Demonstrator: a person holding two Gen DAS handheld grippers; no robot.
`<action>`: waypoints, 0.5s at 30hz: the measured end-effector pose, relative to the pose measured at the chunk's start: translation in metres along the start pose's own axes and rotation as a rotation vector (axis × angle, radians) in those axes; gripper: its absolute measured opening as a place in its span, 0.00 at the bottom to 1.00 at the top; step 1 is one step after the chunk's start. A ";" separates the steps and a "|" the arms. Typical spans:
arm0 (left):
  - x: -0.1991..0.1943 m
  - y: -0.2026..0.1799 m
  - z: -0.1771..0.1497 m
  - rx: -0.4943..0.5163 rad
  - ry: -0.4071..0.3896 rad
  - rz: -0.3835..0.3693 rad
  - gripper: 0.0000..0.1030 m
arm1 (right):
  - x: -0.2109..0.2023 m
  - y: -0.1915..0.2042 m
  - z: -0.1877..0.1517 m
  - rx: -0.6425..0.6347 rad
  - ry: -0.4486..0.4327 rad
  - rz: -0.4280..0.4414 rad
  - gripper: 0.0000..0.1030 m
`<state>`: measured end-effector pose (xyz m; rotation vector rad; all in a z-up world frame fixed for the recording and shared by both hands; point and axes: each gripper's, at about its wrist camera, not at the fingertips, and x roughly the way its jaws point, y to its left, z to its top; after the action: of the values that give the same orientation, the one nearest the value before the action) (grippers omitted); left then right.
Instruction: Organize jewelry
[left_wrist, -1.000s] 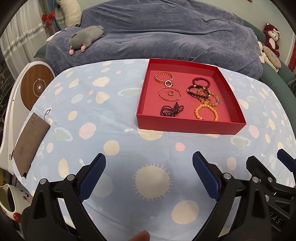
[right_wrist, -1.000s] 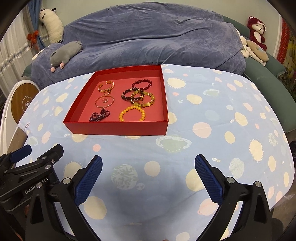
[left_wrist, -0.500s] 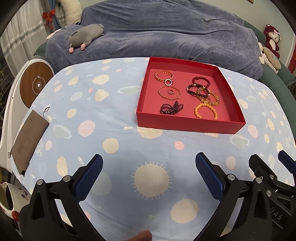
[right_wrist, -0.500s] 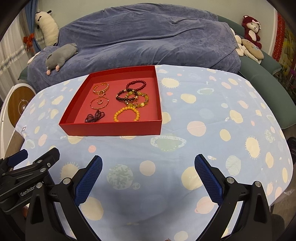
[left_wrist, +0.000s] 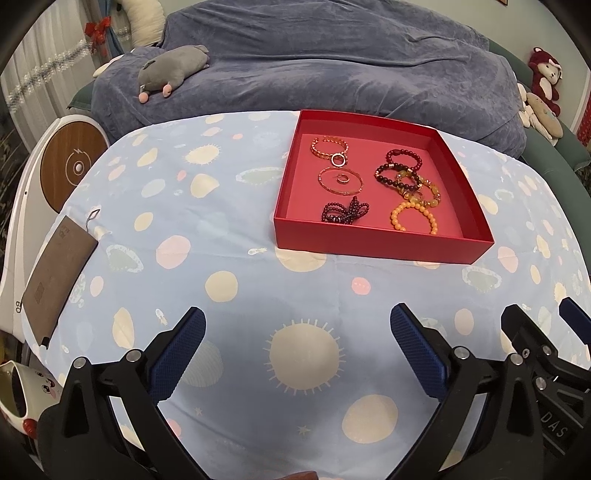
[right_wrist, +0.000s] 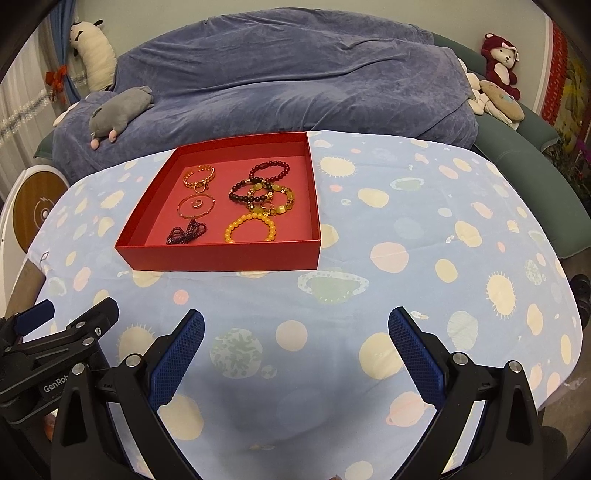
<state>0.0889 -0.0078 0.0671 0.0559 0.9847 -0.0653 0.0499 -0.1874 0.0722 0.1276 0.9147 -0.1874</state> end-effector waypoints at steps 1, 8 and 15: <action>0.000 0.000 0.000 0.000 -0.001 0.000 0.93 | 0.000 0.000 0.000 0.001 0.000 0.001 0.93; -0.001 0.000 0.000 0.004 -0.004 0.007 0.93 | 0.001 0.003 -0.001 -0.003 0.001 0.002 0.93; -0.003 0.001 -0.001 -0.009 -0.022 0.027 0.93 | 0.001 0.004 -0.001 -0.005 0.001 0.002 0.93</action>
<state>0.0863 -0.0065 0.0693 0.0598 0.9623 -0.0370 0.0505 -0.1832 0.0712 0.1237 0.9155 -0.1834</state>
